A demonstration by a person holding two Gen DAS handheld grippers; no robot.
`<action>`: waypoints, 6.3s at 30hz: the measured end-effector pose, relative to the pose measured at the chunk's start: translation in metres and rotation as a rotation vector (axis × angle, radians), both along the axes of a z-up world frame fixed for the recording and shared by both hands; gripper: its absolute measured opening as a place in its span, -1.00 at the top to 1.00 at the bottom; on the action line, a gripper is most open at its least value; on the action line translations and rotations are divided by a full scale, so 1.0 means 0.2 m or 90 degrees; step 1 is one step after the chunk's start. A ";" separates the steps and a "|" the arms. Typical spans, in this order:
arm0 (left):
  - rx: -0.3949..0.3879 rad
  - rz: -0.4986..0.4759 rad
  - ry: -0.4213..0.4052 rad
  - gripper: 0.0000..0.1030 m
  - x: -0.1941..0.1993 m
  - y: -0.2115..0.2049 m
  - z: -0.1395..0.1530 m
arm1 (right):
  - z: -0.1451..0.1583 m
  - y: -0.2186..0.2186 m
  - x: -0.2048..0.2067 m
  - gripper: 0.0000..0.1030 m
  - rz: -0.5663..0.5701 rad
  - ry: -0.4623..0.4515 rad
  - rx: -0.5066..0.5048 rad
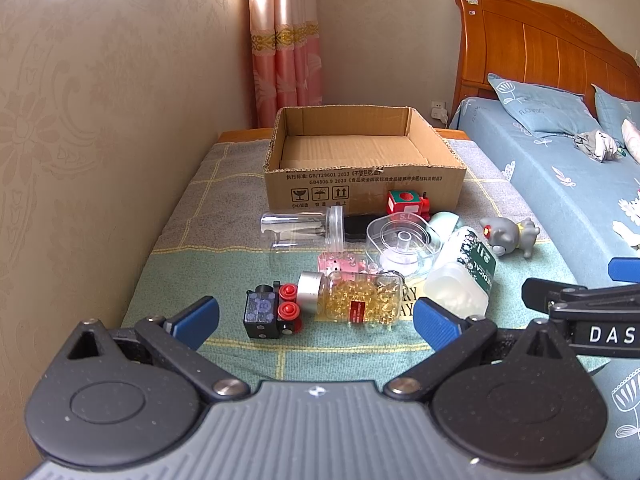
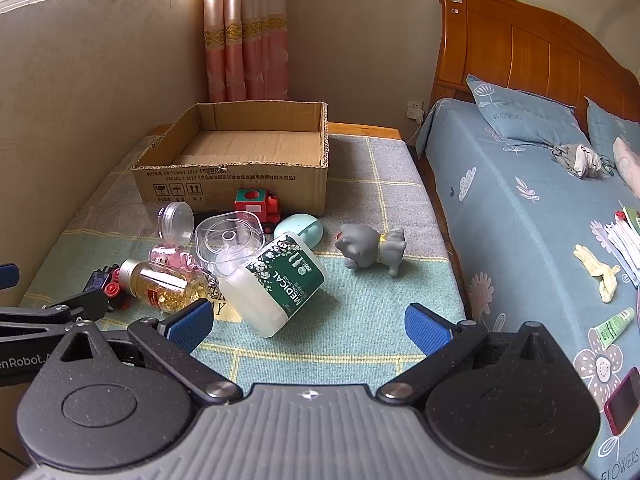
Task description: Organize rigid objects
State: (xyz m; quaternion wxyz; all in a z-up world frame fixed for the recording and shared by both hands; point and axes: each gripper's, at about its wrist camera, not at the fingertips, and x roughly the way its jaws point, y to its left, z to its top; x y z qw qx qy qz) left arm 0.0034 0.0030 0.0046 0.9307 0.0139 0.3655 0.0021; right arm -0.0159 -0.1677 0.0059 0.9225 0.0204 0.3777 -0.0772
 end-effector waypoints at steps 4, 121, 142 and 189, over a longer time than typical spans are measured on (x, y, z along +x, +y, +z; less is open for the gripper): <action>0.000 -0.001 0.000 -0.98 0.00 0.00 0.00 | 0.00 0.00 0.00 -1.00 0.001 0.001 -0.002; -0.012 -0.181 0.058 0.05 0.47 0.41 -0.50 | -0.44 -0.08 0.52 -0.82 0.441 0.030 -0.085; 0.027 -0.215 -0.005 0.05 0.50 0.23 -0.04 | -0.06 -0.13 0.52 -0.74 0.408 0.029 -0.050; 0.008 -0.026 -0.119 -0.98 0.80 0.31 0.02 | 0.17 -0.15 1.66 -0.70 0.243 0.052 -0.030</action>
